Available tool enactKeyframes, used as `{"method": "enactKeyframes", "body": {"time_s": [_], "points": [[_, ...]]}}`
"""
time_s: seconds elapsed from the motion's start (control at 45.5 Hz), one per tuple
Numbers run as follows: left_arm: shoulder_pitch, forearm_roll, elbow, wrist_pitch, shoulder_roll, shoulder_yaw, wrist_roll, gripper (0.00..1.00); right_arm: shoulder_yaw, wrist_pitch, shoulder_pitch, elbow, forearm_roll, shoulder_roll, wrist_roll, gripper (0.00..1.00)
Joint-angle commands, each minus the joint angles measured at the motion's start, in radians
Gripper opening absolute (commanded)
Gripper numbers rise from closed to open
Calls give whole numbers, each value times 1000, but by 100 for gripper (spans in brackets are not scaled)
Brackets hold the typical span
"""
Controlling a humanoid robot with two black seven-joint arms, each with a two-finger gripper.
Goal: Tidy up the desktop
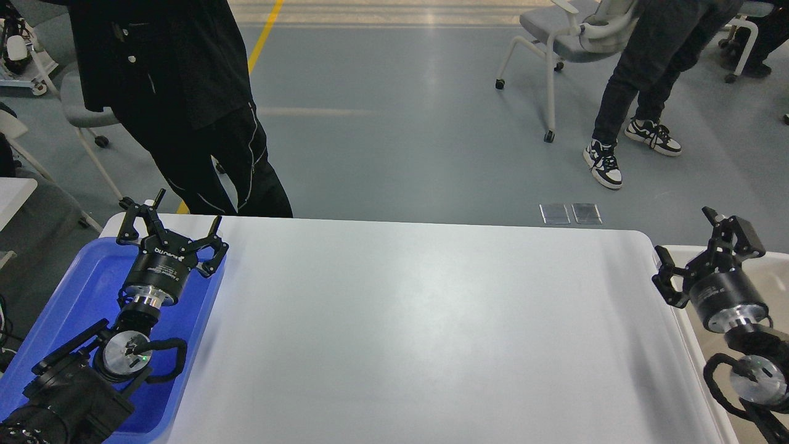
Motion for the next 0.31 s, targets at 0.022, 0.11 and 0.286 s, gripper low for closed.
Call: {"method": "enactKeyframes", "body": {"time_s": [0.022,0.11,0.286], "points": [[0,0,0,-1,0,0,0,100,20,-22,12,-4,-19,83,28,100],[0,1,0,-1,0,0,0,100,18,-33,17,-15,-16,82,28,100],[0,0,0,-1,0,2,0,100,21,-33,21,-12,-7,83,28,100]]}}
